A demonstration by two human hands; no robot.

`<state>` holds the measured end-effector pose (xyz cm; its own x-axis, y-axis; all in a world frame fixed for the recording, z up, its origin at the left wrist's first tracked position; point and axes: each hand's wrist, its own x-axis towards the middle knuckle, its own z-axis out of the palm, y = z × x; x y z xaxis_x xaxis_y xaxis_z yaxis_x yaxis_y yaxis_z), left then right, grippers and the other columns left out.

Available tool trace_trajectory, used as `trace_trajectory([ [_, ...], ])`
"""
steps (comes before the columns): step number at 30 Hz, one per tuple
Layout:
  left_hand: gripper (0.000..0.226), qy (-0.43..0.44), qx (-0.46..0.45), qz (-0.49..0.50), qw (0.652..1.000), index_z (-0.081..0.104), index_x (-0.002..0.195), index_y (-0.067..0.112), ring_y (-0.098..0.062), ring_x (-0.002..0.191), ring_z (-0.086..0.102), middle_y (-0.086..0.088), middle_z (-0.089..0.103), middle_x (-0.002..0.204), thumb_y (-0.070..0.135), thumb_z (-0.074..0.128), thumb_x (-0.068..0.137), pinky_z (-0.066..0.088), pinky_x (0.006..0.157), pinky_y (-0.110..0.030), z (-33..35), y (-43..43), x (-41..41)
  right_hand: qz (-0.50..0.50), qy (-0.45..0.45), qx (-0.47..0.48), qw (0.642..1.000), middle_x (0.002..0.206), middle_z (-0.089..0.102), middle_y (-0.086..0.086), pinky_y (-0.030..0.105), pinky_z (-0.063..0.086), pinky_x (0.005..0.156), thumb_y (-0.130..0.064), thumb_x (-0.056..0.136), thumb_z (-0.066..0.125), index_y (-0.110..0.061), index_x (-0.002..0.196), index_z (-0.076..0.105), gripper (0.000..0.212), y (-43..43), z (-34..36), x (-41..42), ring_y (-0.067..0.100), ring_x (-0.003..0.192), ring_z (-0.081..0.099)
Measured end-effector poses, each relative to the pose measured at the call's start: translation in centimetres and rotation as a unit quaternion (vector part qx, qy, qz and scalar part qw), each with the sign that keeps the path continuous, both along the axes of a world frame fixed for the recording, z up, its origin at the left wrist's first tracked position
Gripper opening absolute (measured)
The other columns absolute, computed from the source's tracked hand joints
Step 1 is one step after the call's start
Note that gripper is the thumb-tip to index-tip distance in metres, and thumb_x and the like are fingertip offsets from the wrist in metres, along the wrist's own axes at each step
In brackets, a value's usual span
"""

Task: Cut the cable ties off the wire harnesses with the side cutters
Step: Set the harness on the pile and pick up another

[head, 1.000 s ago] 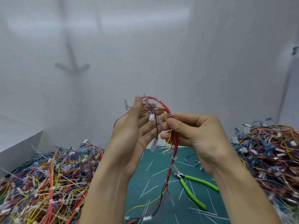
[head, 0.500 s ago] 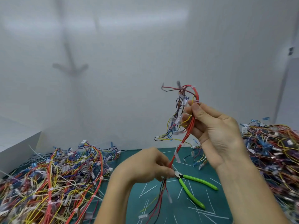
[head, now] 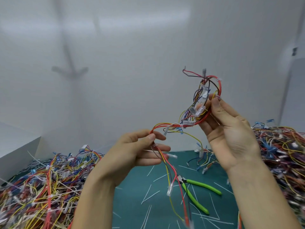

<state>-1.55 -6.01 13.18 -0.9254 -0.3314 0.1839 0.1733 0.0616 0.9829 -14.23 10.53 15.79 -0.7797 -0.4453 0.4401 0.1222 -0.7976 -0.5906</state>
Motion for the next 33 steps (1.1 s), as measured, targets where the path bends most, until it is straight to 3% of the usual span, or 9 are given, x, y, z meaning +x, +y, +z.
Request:
trace_trajectory([
  [7, 0.032, -0.098, -0.169, 0.134, 0.971, 0.07, 0.102, 0.024, -0.011, 0.1, 0.069, 0.001, 0.074, 0.11, 0.006, 0.043, 0.101, 0.051, 0.088, -0.026, -1.1, 0.2, -1.6, -0.029, 0.082, 0.047, 0.995, 0.078, 0.074, 0.006, 0.037, 0.062, 0.077, -0.014, 0.079, 0.065, -0.011, 0.081, 0.08, 0.016, -0.1, -0.4, -0.2, 0.02, 0.073, 0.072],
  [12, 0.051, 0.051, 0.109, 0.096, 0.988, 0.07, 0.108, 0.009, -0.019, 0.101, 0.072, -0.008, 0.075, 0.108, 0.046, 0.036, 0.102, 0.058, 0.085, -0.035, 0.2, 0.3, -1.6, -0.047, 0.224, 0.176, 0.957, 0.075, 0.075, 0.012, 0.029, 0.06, 0.066, -0.017, 0.074, 0.072, -0.012, 0.083, 0.081, 0.014, -0.5, -1.2, 0.0, 0.02, 0.068, 0.071],
  [16, 0.068, 0.083, 0.259, 0.052, 0.961, 0.07, 0.107, 0.0, -0.025, 0.097, 0.073, -0.016, 0.074, 0.107, 0.06, 0.043, 0.09, 0.061, 0.078, -0.037, 1.2, 0.0, -0.9, 0.041, 0.381, 0.363, 0.85, 0.075, 0.075, 0.014, 0.021, 0.055, 0.064, -0.002, 0.084, 0.074, -0.009, 0.082, 0.081, 0.01, -1.0, -2.0, 0.2, 0.009, 0.066, 0.067],
  [19, 0.031, 0.105, 0.217, 0.115, 0.964, 0.071, 0.09, 0.001, -0.018, 0.069, 0.074, -0.011, 0.077, 0.085, 0.029, 0.063, 0.077, 0.06, 0.059, -0.028, 0.8, 0.1, -1.0, 0.036, 0.423, 0.477, 0.77, 0.08, 0.078, 0.004, 0.025, 0.057, 0.071, -0.005, 0.08, 0.078, -0.018, 0.088, 0.082, 0.016, -1.5, -2.5, 0.2, 0.008, 0.073, 0.07],
  [23, 0.022, 0.124, 0.105, 0.122, 0.979, 0.07, 0.095, 0.003, -0.017, 0.067, 0.073, -0.01, 0.077, 0.084, 0.017, 0.065, 0.078, 0.06, 0.065, -0.023, 0.5, 0.0, -0.7, -0.079, 0.466, 0.568, 0.673, 0.088, 0.075, -0.013, 0.035, 0.057, 0.09, 0.004, 0.082, 0.054, -0.026, 0.097, 0.077, 0.04, -1.5, -2.9, -0.4, 0.004, 0.091, 0.07],
  [25, 0.013, 0.124, 0.002, 0.113, 0.986, 0.071, 0.096, 0.007, -0.017, 0.072, 0.073, -0.009, 0.077, 0.086, 0.012, 0.063, 0.087, 0.057, 0.067, -0.022, 0.6, 0.5, -0.6, -0.154, 0.403, 0.526, 0.733, 0.094, 0.072, -0.016, 0.029, 0.053, 0.092, 0.001, 0.091, 0.046, -0.026, 0.104, 0.073, 0.04, -1.8, -2.5, -0.3, 0.003, 0.096, 0.068],
  [28, 0.016, 0.156, -0.133, 0.077, 0.976, 0.074, 0.097, 0.01, -0.014, 0.081, 0.073, -0.006, 0.078, 0.089, 0.001, 0.063, 0.09, 0.056, 0.074, -0.02, 0.9, 1.5, -0.8, -0.059, 0.214, 0.343, 0.913, 0.1, 0.077, 0.004, 0.029, 0.06, 0.085, -0.031, 0.099, 0.055, -0.012, 0.101, 0.073, 0.027, -1.9, -1.5, 0.6, 0.015, 0.091, 0.074],
  [30, 0.019, 0.148, -0.228, 0.022, 0.962, 0.075, 0.104, 0.009, -0.015, 0.095, 0.072, -0.005, 0.077, 0.097, 0.002, 0.064, 0.09, 0.057, 0.085, -0.027, 1.1, 2.2, -0.9, -0.017, 0.193, 0.287, 0.938, 0.094, 0.078, 0.009, 0.032, 0.062, 0.078, -0.05, 0.086, 0.059, -0.007, 0.091, 0.077, 0.046, -1.7, -1.1, 1.1, 0.024, 0.088, 0.075],
  [33, 0.017, 0.134, -0.367, 0.018, 0.92, 0.077, 0.103, 0.012, -0.002, 0.103, 0.064, 0.002, 0.075, 0.104, 0.013, 0.065, 0.089, 0.052, 0.094, -0.025, 1.1, 3.2, -1.3, -0.068, 0.189, 0.248, 0.948, 0.088, 0.078, 0.007, 0.028, 0.061, 0.064, -0.026, 0.09, 0.067, -0.01, 0.086, 0.078, 0.02, -1.4, -0.9, 1.8, 0.023, 0.081, 0.076],
])
